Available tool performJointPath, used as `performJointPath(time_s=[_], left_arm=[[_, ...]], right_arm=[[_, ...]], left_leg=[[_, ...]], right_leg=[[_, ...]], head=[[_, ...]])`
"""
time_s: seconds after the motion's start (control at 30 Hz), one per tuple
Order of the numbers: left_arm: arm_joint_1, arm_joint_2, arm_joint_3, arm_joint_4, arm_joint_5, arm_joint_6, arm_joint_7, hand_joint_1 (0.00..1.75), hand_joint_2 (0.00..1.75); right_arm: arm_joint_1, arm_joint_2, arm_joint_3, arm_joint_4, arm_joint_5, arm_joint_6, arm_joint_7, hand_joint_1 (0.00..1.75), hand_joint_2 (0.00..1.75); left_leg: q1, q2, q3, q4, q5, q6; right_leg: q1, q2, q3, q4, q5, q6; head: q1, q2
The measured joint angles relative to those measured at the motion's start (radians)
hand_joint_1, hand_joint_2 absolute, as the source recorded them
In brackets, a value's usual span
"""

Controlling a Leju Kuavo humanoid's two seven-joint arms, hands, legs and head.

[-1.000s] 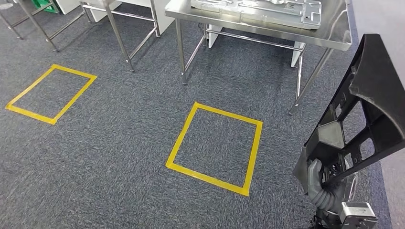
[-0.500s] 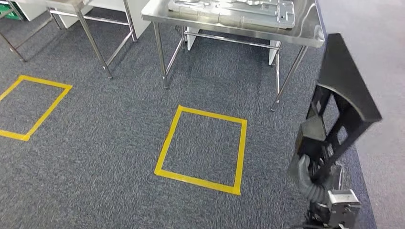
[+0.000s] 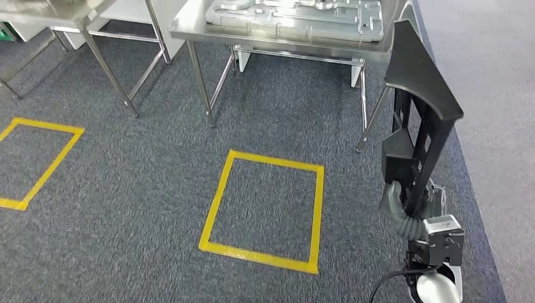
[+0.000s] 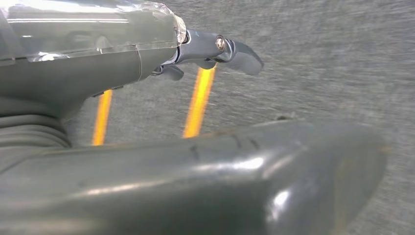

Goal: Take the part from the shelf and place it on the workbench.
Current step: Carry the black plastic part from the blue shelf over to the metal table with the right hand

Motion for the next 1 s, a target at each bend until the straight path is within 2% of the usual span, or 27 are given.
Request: performJointPath(time_s=[0.03,0.1,0.13,0.17,0.2,0.27,0.3,0.33,0.4,0.43,0.5,0.53,0.6,0.63,0.67,0.7,0.77,0.8,0.83,0.9,0.93,0.97,1.0], left_arm=[[0.0,0.0,0.001,0.0,0.002,0.0,-0.001,0.0,0.0],[0.002,-0.001,0.005,0.0,0.006,0.004,0.0,0.0,0.0],[0.005,-0.002,0.007,0.0,0.009,0.007,0.002,0.0,0.0],[0.007,-0.004,0.01,0.0,0.011,0.011,0.004,0.0,0.0],[0.009,-0.006,0.013,0.0,0.013,0.014,0.006,0.0,0.0],[0.01,-0.009,0.018,0.0,0.015,0.018,0.009,0.0,0.0],[0.011,-0.01,0.021,0.0,0.017,0.019,0.01,0.0,0.0],[0.012,-0.012,0.023,0.001,0.019,0.021,0.012,0.0,0.0],[0.012,-0.018,0.026,0.001,0.025,0.027,0.015,0.0,0.0],[0.011,-0.022,0.029,0.002,0.029,0.032,0.017,0.0,0.0],[0.006,-0.031,0.035,0.002,0.038,0.041,0.019,0.0,0.0],[0.003,-0.034,0.04,0.002,0.041,0.045,0.02,0.0,0.0],[0.001,-0.04,0.047,0.002,0.046,0.051,0.022,0.0,0.0],[0.001,-0.044,0.05,0.002,0.047,0.052,0.024,0.0,0.0],[0.002,-0.047,0.052,0.002,0.047,0.053,0.027,0.0,0.0],[0.002,-0.049,0.054,0.002,0.048,0.053,0.029,0.0,0.0],[0.002,-0.054,0.058,0.002,0.047,0.051,0.034,0.0,0.0],[0.0,-0.056,0.058,0.002,0.046,0.051,0.035,0.0,0.0],[-0.002,-0.058,0.059,0.002,0.045,0.05,0.037,0.0,0.0],[-0.01,-0.06,0.059,0.002,0.043,0.048,0.04,0.0,0.0],[-0.014,-0.06,0.059,0.002,0.043,0.048,0.041,0.0,0.0],[-0.018,-0.06,0.059,0.002,0.042,0.047,0.042,0.0,0.0],[-0.022,-0.06,0.059,0.002,0.041,0.046,0.042,0.0,0.0]], right_arm=[[-0.009,-0.005,-0.002,0.004,-0.004,0.009,0.005,1.75,1.75],[-0.017,-0.015,-0.002,0.017,-0.01,0.027,0.011,1.75,1.75],[-0.017,-0.018,-0.002,0.023,-0.012,0.033,0.012,1.75,1.75],[-0.018,-0.021,-0.002,0.028,-0.012,0.037,0.013,1.75,1.75],[-0.02,-0.022,-0.002,0.034,-0.012,0.041,0.013,1.75,1.75],[-0.026,-0.025,-0.001,0.045,-0.012,0.045,0.013,1.75,1.75],[-0.03,-0.025,-0.001,0.051,-0.012,0.046,0.012,1.75,1.75],[-0.033,-0.027,0.0,0.057,-0.012,0.047,0.013,1.75,1.75],[-0.045,-0.031,0.001,0.068,-0.011,0.052,0.012,1.75,1.75],[-0.055,-0.033,0.003,0.074,-0.01,0.055,0.012,1.75,1.75],[-0.083,-0.036,0.006,0.085,-0.01,0.062,0.012,1.75,1.75],[-0.094,-0.037,0.008,0.091,-0.008,0.064,0.013,1.75,1.75],[-0.108,-0.037,0.011,0.1,0.0,0.066,0.016,1.75,1.75],[-0.112,-0.037,0.013,0.105,0.005,0.066,0.02,1.75,1.75],[-0.116,-0.037,0.015,0.108,0.013,0.065,0.023,1.75,1.75],[-0.12,-0.036,0.017,0.11,0.021,0.064,0.029,1.75,1.75],[-0.127,-0.034,0.02,0.113,0.041,0.064,0.045,1.75,1.75],[-0.133,-0.033,0.022,0.114,0.05,0.068,0.057,1.75,1.75],[-0.141,-0.032,0.023,0.114,0.056,0.073,0.07,1.75,1.75],[-0.167,-0.031,0.025,0.115,0.063,0.087,0.092,1.75,1.75],[-0.181,-0.03,0.026,0.115,0.064,0.093,0.1,1.75,1.75],[-0.194,-0.028,0.026,0.116,0.065,0.099,0.106,1.75,1.75],[-0.208,-0.027,0.026,0.119,0.069,0.106,0.115,1.75,1.75]], left_leg=[[0.0,-0.003,-0.046,0.062,-0.022,0.0],[0.001,-0.007,-0.135,0.141,-0.095,0.0],[0.0,-0.007,-0.165,0.144,-0.119,0.002],[0.0,-0.008,-0.182,0.122,-0.12,0.005],[0.0,-0.008,-0.188,0.077,-0.089,0.009],[-0.004,-0.011,-0.189,-0.034,0.038,0.021],[-0.007,-0.013,-0.186,-0.071,0.088,0.026],[-0.009,-0.015,-0.184,-0.093,0.118,0.031],[-0.009,-0.016,-0.165,-0.109,0.115,0.042],[-0.008,-0.015,-0.151,-0.119,0.113,0.048],[-0.005,-0.015,-0.119,-0.135,0.104,0.057],[-0.005,-0.015,-0.106,-0.141,0.097,0.06],[-0.004,-0.017,-0.076,-0.149,0.077,0.061],[-0.003,-0.018,-0.06,-0.15,0.065,0.059],[-0.002,-0.02,-0.042,-0.151,0.052,0.058],[-0.001,-0.02,-0.024,-0.152,0.037,0.055],[0.0,-0.02,0.011,-0.154,0.005,0.049],[0.0,-0.02,0.028,-0.157,-0.012,0.044],[0.0,-0.019,0.048,-0.162,-0.024,0.037],[-0.002,-0.016,0.076,-0.158,-0.019,0.021],[-0.002,-0.015,0.078,-0.136,-0.006,0.015],[-0.002,-0.015,0.061,-0.093,0.012,0.011],[-0.001,-0.016,0.028,-0.034,0.018,0.009]], right_leg=[[0.001,0.002,0.015,-0.003,-0.012,-0.004],[0.003,0.009,0.044,-0.004,-0.037,-0.008],[0.004,0.012,0.06,-0.004,-0.05,-0.009],[0.005,0.015,0.077,-0.004,-0.063,-0.008],[0.006,0.017,0.096,-0.004,-0.077,-0.007],[0.009,0.021,0.127,-0.004,-0.105,-0.002],[0.01,0.023,0.138,-0.004,-0.118,0.003],[0.011,0.025,0.148,-0.004,-0.126,0.009],[0.011,0.027,0.154,0.01,-0.121,0.023],[0.01,0.023,0.146,0.034,-0.109,0.03],[0.006,0.011,0.09,0.125,-0.1,0.044],[0.003,0.006,0.049,0.181,-0.112,0.05],[-0.004,0.004,-0.034,0.26,-0.176,0.059],[-0.007,0.003,-0.061,0.267,-0.202,0.062],[-0.009,0.002,-0.077,0.249,-0.209,0.064],[-0.01,0.001,-0.08,0.205,-0.187,0.065],[-0.009,-0.008,-0.067,0.089,-0.07,0.058],[-0.005,-0.012,-0.057,0.048,-0.019,0.052],[-0.002,-0.014,-0.047,0.025,0.009,0.043],[0.0,-0.009,-0.02,0.011,0.001,0.025],[-0.002,-0.005,-0.002,0.002,-0.007,0.016],[-0.004,-0.002,0.016,-0.006,-0.013,0.008],[-0.005,-0.001,0.034,-0.011,-0.019,0.002]], head=[[0.0,0.0],[0.0,0.0],[0.0,0.0],[0.0,0.0],[0.0,0.0],[0.0,0.0],[0.0,0.0],[0.0,0.0],[0.0,0.0],[0.0,0.0],[0.0,0.0],[0.001,0.0],[0.001,0.0],[0.001,0.0],[0.001,0.0],[0.001,0.0],[0.001,0.0],[0.001,0.0],[0.001,0.0],[0.001,0.0],[0.001,0.0],[0.001,0.0],[0.0,0.0]])
